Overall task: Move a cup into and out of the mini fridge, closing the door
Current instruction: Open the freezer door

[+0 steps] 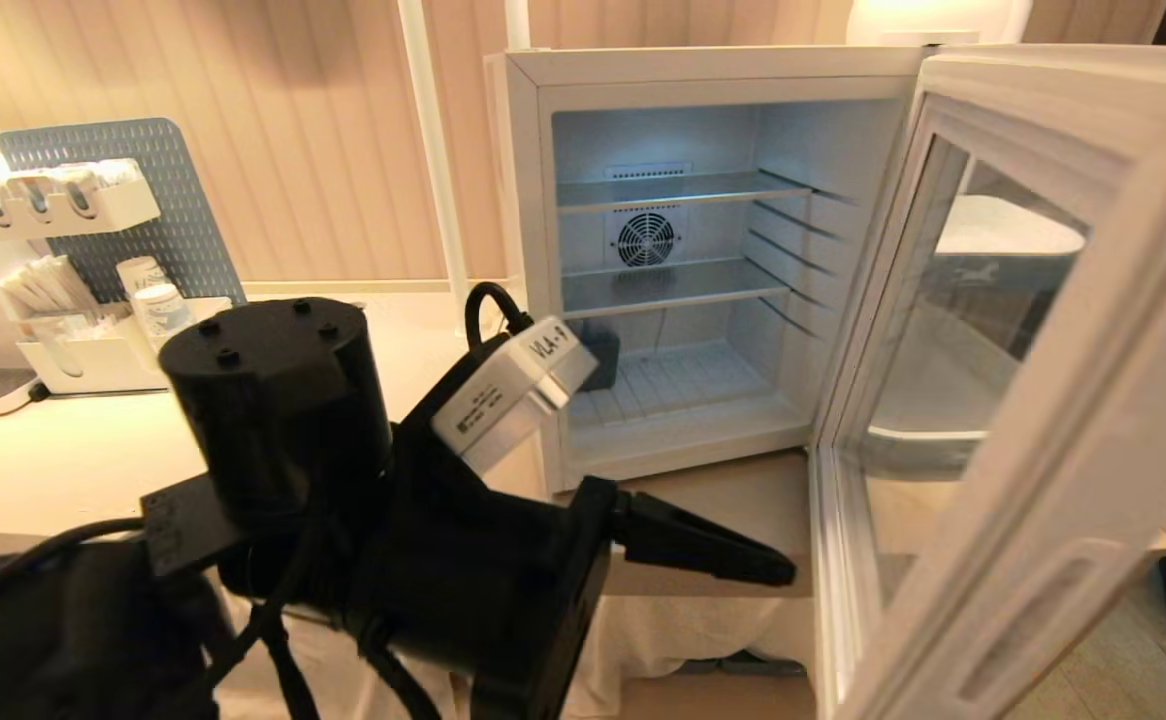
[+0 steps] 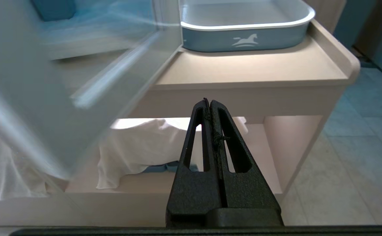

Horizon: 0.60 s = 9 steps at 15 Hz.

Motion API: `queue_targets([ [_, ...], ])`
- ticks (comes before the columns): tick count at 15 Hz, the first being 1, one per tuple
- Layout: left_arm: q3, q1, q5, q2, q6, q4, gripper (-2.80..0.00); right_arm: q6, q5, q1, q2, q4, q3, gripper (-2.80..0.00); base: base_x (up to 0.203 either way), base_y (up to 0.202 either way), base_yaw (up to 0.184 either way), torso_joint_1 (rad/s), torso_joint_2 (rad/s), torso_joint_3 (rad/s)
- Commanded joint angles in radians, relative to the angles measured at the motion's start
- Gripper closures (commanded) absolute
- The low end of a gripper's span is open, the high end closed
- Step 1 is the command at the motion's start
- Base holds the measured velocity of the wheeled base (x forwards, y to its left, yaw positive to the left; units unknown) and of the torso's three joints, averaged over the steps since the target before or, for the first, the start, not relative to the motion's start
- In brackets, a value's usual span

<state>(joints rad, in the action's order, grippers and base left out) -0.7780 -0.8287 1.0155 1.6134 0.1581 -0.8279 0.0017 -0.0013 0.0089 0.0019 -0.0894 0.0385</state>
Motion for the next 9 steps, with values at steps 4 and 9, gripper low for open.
queue_targets([
  [4,-0.006,0.029,-0.622,-0.122,-0.002,0.166,-2.8,0.0,0.0,0.0,0.0,-0.001,0.0,0.0,0.0,0.0,0.0,0.0,0.0,0.0],
  [9,-0.031,0.284,-1.424,-0.266,-0.017,0.369,0.0,0.0,0.0,0.0,0.0,-0.001,0.0,0.0,0.0,0.0,0.0,0.0,0.0,0.0],
])
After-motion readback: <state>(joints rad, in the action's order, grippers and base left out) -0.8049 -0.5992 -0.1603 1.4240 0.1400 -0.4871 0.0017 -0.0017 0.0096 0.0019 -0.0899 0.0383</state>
